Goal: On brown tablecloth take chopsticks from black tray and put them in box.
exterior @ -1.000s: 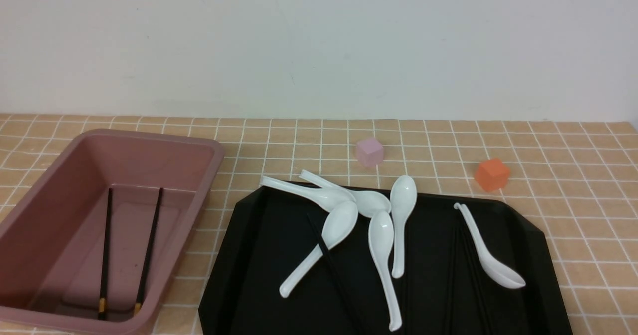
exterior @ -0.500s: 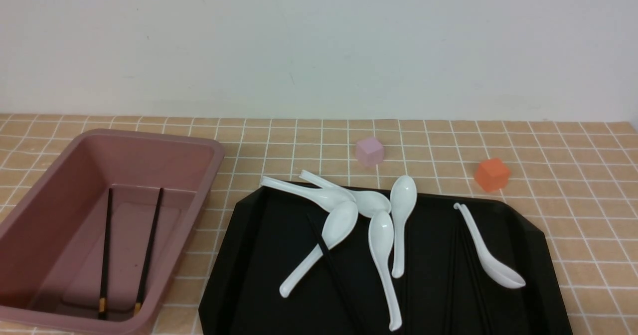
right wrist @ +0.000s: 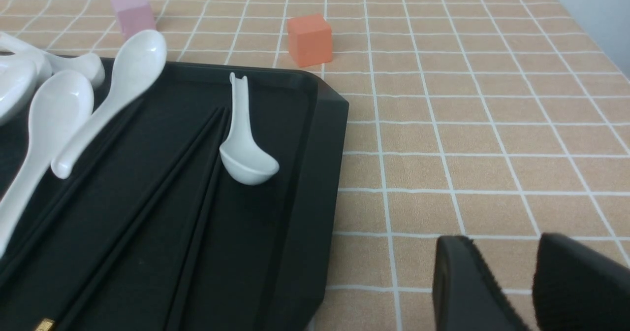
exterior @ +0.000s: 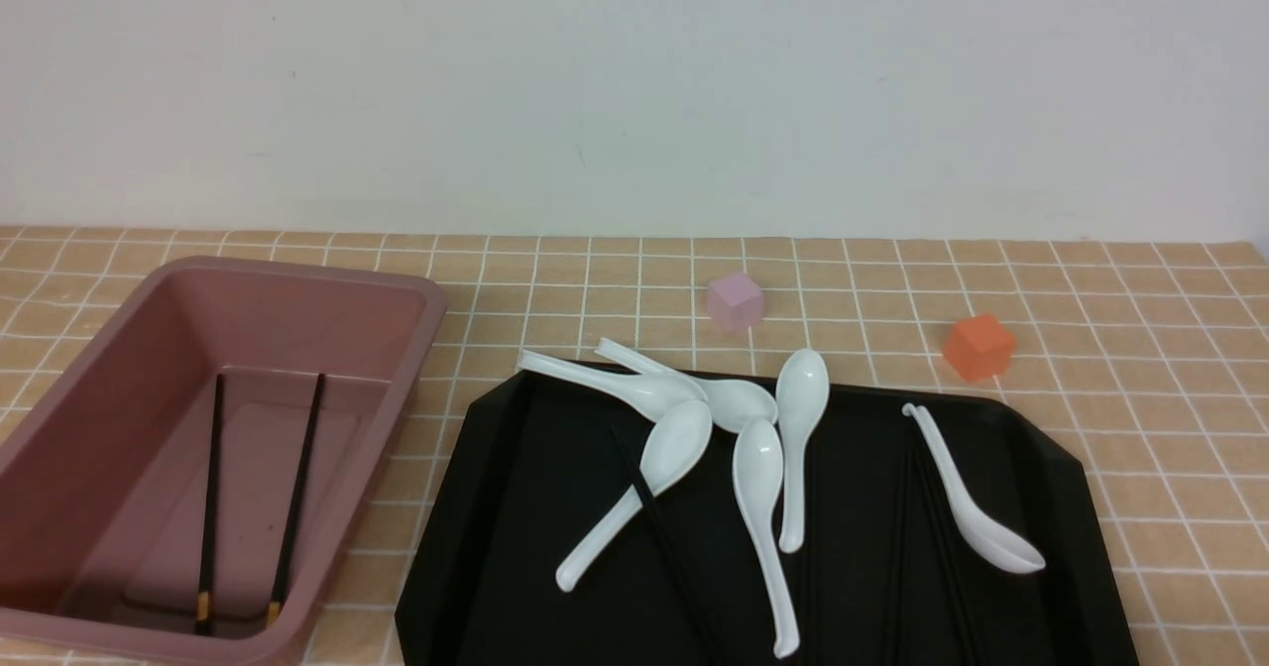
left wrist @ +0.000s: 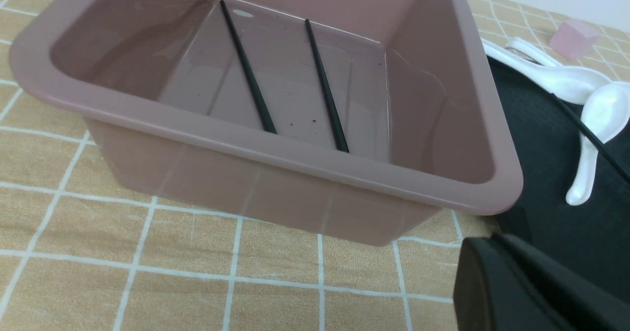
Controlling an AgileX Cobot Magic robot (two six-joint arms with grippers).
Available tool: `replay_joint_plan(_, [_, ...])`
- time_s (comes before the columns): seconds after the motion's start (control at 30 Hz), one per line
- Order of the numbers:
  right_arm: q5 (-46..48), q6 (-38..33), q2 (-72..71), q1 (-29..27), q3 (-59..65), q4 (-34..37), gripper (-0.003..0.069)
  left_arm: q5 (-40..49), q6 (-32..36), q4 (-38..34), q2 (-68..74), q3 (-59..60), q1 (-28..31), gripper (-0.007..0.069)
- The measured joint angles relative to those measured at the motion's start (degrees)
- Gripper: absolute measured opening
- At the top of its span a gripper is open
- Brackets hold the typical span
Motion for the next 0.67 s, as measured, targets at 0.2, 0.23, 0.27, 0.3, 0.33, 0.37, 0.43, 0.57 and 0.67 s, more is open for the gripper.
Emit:
replay_joint_plan(0.2, [0.0,0.0,0.0,0.0,0.0,0.0,0.024,0.0,0.0,0.0,0.0,0.0,0.0,0.0004])
replay_joint_plan(0.23, [0.0,0.0,0.0,0.0,0.0,0.0,0.024,0.0,0.0,0.0,0.0,0.0,0.0,0.0004])
replay_joint_plan(0.27, [0.0,0.0,0.0,0.0,0.0,0.0,0.024,0.0,0.0,0.0,0.0,0.0,0.0,0.0005])
replay_joint_plan(0.3, [0.0,0.0,0.0,0.0,0.0,0.0,0.024,0.0,0.0,0.0,0.0,0.0,0.0,0.0005])
replay_joint_plan(0.33, [0.0,0.0,0.0,0.0,0.0,0.0,0.024,0.0,0.0,0.0,0.0,0.0,0.0,0.0005])
replay_joint_plan(0.37, [0.0,0.0,0.0,0.0,0.0,0.0,0.024,0.0,0.0,0.0,0.0,0.0,0.0,0.0006])
replay_joint_plan(0.43, [0.0,0.0,0.0,0.0,0.0,0.0,0.024,0.0,0.0,0.0,0.0,0.0,0.0,0.0008])
replay_joint_plan(0.57, [0.0,0.0,0.0,0.0,0.0,0.0,0.024,0.0,0.0,0.0,0.0,0.0,0.0,0.0013])
replay_joint_plan(0.67, [0.0,0.0,0.0,0.0,0.0,0.0,0.024,0.0,0.0,0.0,0.0,0.0,0.0,0.0017])
